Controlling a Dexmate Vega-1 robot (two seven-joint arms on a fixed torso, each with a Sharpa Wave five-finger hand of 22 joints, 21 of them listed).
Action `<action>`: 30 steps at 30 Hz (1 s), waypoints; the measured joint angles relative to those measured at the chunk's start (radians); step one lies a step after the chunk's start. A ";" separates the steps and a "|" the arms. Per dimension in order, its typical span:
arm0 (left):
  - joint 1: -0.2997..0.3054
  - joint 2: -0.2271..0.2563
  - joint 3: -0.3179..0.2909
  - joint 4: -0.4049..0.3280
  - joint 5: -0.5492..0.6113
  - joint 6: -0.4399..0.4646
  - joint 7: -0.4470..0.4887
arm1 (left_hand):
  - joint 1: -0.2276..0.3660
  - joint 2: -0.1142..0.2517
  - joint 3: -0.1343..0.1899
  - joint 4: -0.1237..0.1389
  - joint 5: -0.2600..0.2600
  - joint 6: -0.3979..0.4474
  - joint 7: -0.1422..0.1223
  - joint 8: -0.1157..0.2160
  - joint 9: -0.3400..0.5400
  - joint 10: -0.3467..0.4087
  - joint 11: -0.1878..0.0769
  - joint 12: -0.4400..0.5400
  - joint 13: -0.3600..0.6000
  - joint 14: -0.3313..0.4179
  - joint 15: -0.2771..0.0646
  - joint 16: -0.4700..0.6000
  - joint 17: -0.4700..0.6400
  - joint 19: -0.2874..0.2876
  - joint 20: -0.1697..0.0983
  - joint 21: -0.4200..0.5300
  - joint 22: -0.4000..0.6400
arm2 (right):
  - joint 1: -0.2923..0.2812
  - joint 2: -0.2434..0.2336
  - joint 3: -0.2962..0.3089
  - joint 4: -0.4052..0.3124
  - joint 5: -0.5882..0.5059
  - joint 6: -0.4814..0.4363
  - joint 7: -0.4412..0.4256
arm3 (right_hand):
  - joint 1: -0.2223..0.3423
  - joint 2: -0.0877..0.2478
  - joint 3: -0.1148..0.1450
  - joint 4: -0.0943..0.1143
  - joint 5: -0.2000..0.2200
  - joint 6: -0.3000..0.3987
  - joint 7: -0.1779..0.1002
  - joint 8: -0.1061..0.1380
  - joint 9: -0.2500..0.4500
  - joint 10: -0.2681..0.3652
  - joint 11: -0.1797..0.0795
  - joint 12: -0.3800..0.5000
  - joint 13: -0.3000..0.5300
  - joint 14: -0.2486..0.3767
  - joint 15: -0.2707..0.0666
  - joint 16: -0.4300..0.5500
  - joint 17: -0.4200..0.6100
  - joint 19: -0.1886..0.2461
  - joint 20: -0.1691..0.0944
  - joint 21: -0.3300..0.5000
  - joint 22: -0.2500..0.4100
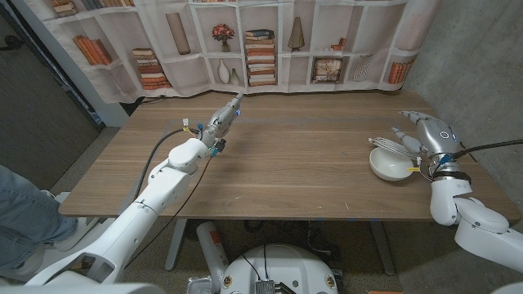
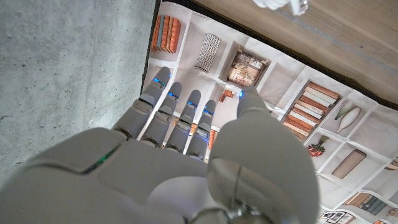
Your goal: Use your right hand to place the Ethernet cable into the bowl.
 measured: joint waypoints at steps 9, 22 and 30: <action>0.000 0.000 -0.006 0.006 -0.004 -0.009 -0.005 | 0.000 0.000 0.000 0.000 0.000 0.000 0.000 0.000 0.000 0.000 0.000 0.000 0.000 0.000 0.000 0.000 0.000 0.000 0.000 0.000 0.000 | 0.006 0.015 0.000 -0.020 -0.014 0.003 -0.008 | -0.008 0.008 0.002 0.002 0.000 0.008 0.010 0.008 0.000 0.004 0.004 0.000 0.000 -0.010 0.002 0.000 -0.005 -0.016 -0.017 -0.007 0.000; 0.000 0.002 -0.014 0.010 -0.011 -0.020 -0.009 | 0.000 0.000 -0.004 -0.004 0.000 0.000 0.000 0.000 0.000 0.000 0.000 0.000 0.000 0.000 0.000 0.000 0.000 0.000 0.000 0.000 0.000 | 0.013 0.043 0.013 -0.051 -0.023 0.034 -0.018 | -0.013 0.013 0.008 0.008 0.000 0.011 0.026 0.008 -0.002 -0.005 0.017 0.004 -0.005 -0.045 0.002 0.000 -0.009 -0.055 -0.016 -0.025 0.000; 0.004 0.005 -0.019 0.011 -0.015 -0.024 -0.010 | 0.000 0.000 -0.005 -0.003 0.000 0.000 0.000 0.000 0.000 0.000 0.000 0.000 0.000 0.000 0.000 0.000 0.000 0.000 0.000 0.000 0.000 | 0.012 0.067 0.043 -0.063 -0.001 0.085 -0.017 | -0.013 0.024 0.008 0.008 0.000 0.011 0.029 0.008 -0.002 -0.005 0.020 0.004 -0.006 -0.045 0.002 0.000 -0.009 -0.055 -0.016 -0.025 0.000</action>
